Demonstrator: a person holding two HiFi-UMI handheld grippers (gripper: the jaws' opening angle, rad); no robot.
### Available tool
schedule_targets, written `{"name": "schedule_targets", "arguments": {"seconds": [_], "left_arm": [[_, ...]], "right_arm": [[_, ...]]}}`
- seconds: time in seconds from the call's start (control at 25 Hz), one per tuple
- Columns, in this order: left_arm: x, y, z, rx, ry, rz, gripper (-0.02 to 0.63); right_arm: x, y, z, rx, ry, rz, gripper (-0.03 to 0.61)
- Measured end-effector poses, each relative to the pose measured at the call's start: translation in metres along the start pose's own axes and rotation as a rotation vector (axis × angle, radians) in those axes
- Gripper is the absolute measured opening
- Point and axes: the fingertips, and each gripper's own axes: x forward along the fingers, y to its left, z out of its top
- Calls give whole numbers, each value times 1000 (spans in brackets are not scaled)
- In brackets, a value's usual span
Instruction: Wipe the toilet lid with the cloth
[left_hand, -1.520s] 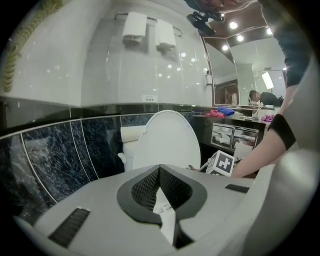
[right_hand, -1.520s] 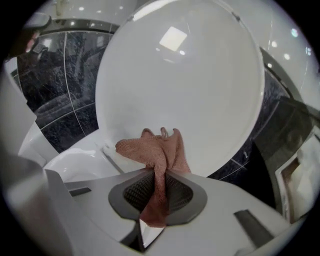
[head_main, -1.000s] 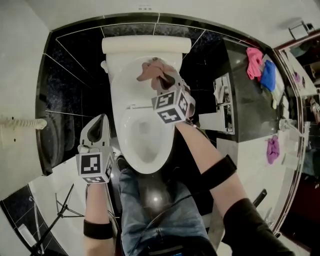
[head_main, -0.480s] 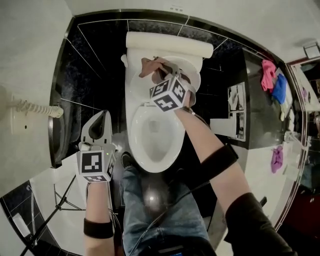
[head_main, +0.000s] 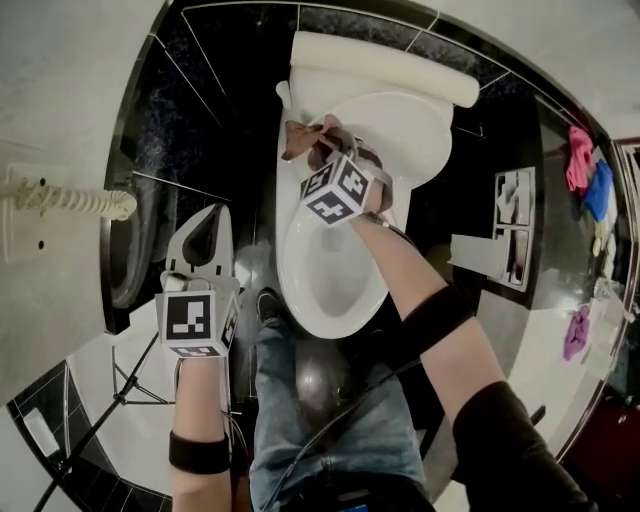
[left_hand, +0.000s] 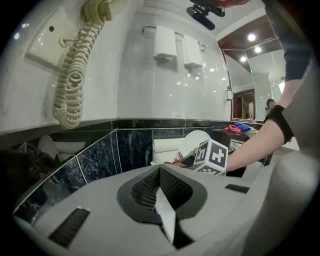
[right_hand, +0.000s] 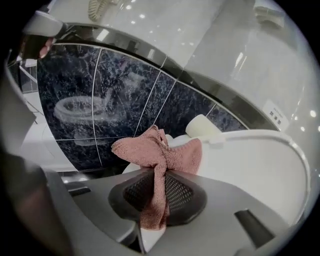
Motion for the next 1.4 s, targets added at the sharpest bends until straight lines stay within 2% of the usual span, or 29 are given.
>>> {"name": "schedule_targets", "arguments": {"seconds": [0.32, 0.48, 0.64, 1.04, 1.4], "left_arm": [[23, 9, -39, 8, -22, 1, 2], [35, 7, -69, 7, -7, -5, 2], [46, 5, -90, 19, 11, -12, 2], [59, -6, -92, 52, 15, -29, 2], [56, -17, -92, 67, 23, -36, 2]], "right_arm": [[55, 69, -35, -71, 22, 81, 77], [79, 96, -65, -113, 52, 124, 77], [99, 119, -103, -95, 111, 179, 77], [118, 131, -192, 6, 285, 241, 77], [111, 124, -192, 65, 257, 210, 77]]}}
